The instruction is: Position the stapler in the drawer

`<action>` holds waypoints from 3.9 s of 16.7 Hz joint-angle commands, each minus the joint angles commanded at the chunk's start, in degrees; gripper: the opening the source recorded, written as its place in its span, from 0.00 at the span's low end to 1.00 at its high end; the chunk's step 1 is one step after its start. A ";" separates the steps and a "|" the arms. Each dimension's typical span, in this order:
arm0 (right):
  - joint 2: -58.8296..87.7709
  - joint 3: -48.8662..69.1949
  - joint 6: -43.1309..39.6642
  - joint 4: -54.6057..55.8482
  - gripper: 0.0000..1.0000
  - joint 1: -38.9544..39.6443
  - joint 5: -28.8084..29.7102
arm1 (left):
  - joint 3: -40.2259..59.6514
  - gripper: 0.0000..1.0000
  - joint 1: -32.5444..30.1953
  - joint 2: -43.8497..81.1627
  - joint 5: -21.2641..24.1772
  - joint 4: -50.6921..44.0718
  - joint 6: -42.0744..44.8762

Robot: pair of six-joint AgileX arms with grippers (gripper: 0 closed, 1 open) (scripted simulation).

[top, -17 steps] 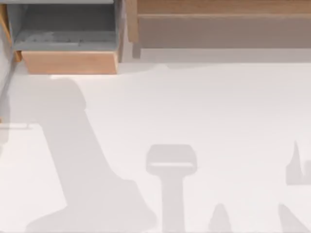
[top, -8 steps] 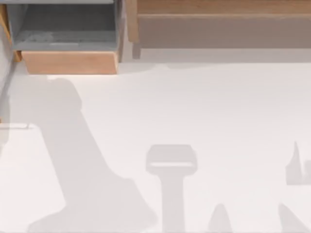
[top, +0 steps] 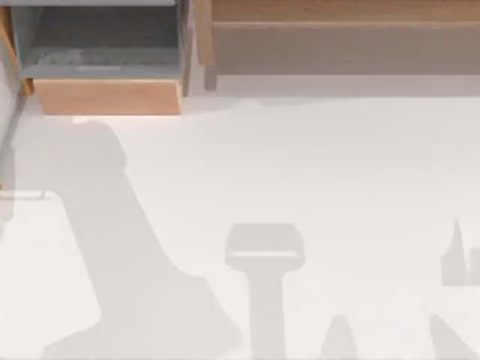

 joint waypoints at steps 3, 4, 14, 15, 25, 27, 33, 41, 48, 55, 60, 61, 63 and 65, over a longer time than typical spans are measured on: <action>0.00 0.00 0.00 0.00 1.00 0.00 0.00 | 0.00 0.75 0.00 0.00 0.00 0.00 0.00; 0.00 0.00 0.00 0.00 1.00 0.00 0.00 | 0.00 0.83 0.00 0.00 0.00 0.00 0.00; 0.00 0.00 0.00 0.00 1.00 0.00 0.00 | 0.00 1.00 0.00 0.00 0.00 0.00 0.00; 0.00 0.00 0.00 0.00 1.00 0.00 0.00 | 0.01 1.00 -0.09 0.01 0.00 -0.01 0.00; 0.00 0.00 0.00 0.00 1.00 0.00 0.00 | -13.36 1.00 3.91 -16.71 6.84 14.28 14.51; 0.00 0.00 0.00 0.00 1.00 0.00 0.00 | -18.63 1.00 6.59 -21.63 8.88 21.83 20.48; 0.00 0.00 0.00 0.00 1.00 0.00 0.00 | -38.86 1.00 17.50 -33.48 13.87 50.97 41.08; 0.00 0.00 0.00 0.00 1.00 0.00 0.00 | -72.50 1.00 28.17 -39.17 21.01 96.87 65.12; 0.00 0.00 0.00 0.00 1.00 0.00 0.00 | -98.88 1.00 28.61 -38.05 31.39 135.84 72.96; 0.00 0.00 0.00 0.00 1.00 0.00 0.00 | -113.36 1.00 23.83 -36.50 41.74 162.72 70.36; 0.00 0.00 0.00 0.00 1.00 0.00 0.00 | -115.44 1.00 22.51 -36.24 43.90 167.52 69.11; 0.00 0.00 0.00 0.00 1.00 0.00 0.00 | -115.44 1.00 22.51 -36.24 43.90 167.52 69.11; 0.00 0.00 0.00 0.00 1.00 0.00 0.00 | -115.44 1.00 22.51 -36.24 43.90 167.52 69.11; 0.00 0.00 0.00 0.00 1.00 0.00 0.00 | -115.12 1.00 22.56 -36.25 43.74 167.30 69.13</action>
